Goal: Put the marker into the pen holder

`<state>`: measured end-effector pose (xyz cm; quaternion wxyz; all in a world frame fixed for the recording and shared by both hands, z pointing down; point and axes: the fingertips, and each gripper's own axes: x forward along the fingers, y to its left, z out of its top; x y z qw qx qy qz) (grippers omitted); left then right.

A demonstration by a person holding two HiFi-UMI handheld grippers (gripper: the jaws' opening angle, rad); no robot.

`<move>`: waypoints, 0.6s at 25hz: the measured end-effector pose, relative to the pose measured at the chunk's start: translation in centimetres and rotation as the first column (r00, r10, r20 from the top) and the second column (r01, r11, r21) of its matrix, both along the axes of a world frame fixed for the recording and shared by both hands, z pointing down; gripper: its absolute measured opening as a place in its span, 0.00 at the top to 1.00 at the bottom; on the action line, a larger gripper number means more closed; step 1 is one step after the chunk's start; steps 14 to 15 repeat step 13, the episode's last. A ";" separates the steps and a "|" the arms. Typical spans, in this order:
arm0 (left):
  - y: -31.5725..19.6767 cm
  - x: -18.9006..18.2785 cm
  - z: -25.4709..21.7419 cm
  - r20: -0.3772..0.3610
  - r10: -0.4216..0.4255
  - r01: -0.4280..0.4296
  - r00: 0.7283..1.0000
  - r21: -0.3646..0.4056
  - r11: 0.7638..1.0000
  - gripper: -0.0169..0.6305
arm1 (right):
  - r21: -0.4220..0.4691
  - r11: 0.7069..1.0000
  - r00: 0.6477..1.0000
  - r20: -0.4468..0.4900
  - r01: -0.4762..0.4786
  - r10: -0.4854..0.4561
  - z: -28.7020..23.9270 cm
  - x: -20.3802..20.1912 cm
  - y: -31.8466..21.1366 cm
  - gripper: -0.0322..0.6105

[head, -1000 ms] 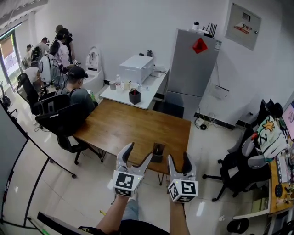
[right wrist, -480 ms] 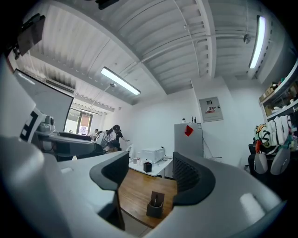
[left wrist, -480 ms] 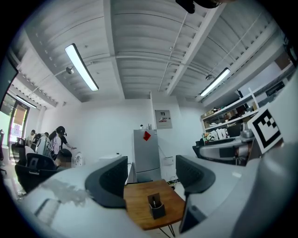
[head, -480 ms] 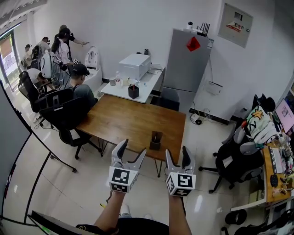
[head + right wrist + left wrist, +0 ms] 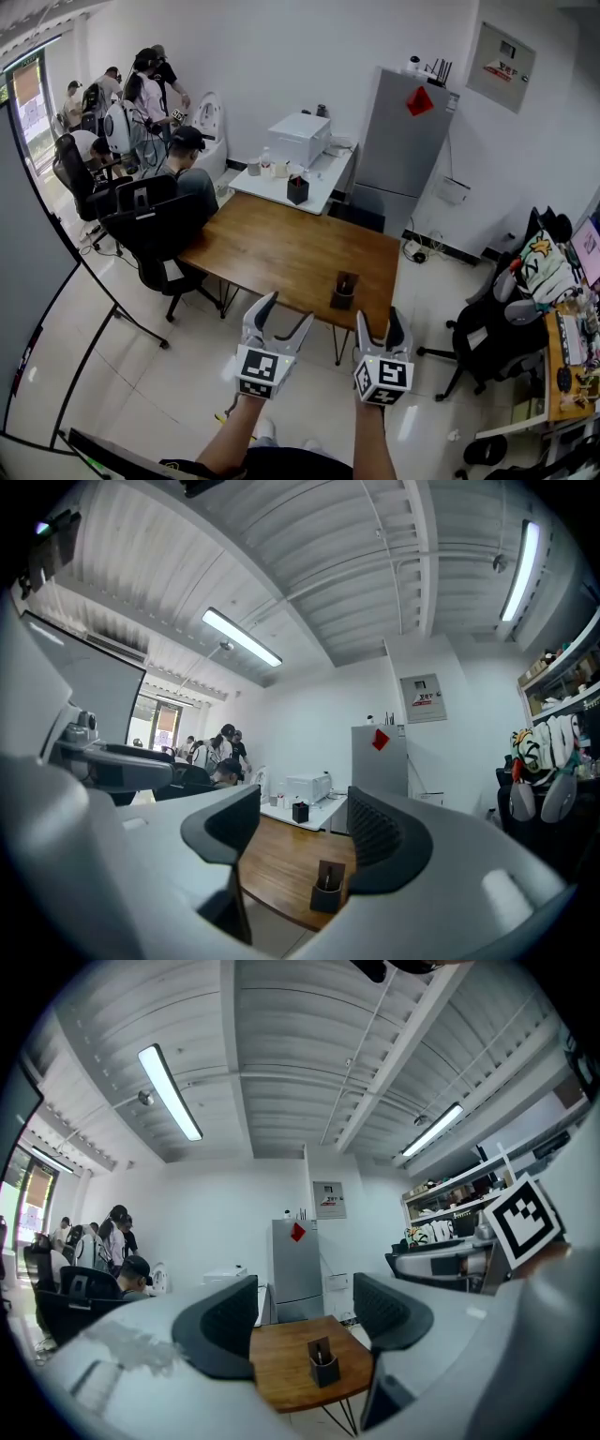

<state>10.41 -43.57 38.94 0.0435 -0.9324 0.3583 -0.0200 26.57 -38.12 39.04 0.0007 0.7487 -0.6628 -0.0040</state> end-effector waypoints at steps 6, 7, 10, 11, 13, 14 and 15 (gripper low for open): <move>-0.2 -2.3 0.2 0.000 0.004 -0.004 1.000 -0.005 1.000 0.48 | -0.007 0.999 0.999 0.001 0.035 -0.035 0.5 -3.5 -1.0 0.51; -0.4 -2.7 0.2 -0.001 0.003 -0.003 1.000 -0.005 1.000 0.48 | -0.010 0.999 0.999 -0.001 0.038 -0.038 0.6 -4.0 -1.3 0.51; -1.1 -4.0 0.3 -0.003 0.000 0.000 1.000 -0.008 1.000 0.49 | -0.013 0.999 0.999 -0.008 0.045 -0.045 0.6 -5.4 -2.1 0.51; -1.3 -4.4 0.3 -0.004 0.000 0.000 1.000 -0.009 1.000 0.49 | -0.014 0.999 0.999 -0.010 0.044 -0.045 0.5 -5.7 -2.3 0.51; -1.6 -4.9 0.4 -0.007 0.002 -0.002 1.000 -0.011 1.000 0.49 | -0.015 0.999 0.999 -0.015 0.042 -0.042 0.5 -6.3 -2.6 0.51; -1.6 -4.9 0.4 -0.007 0.002 -0.002 1.000 -0.011 1.000 0.49 | -0.015 0.999 0.999 -0.015 0.042 -0.042 0.5 -6.3 -2.6 0.51; -1.6 -4.9 0.4 -0.007 0.002 -0.002 1.000 -0.011 1.000 0.49 | -0.015 0.999 0.999 -0.015 0.042 -0.042 0.5 -6.3 -2.6 0.51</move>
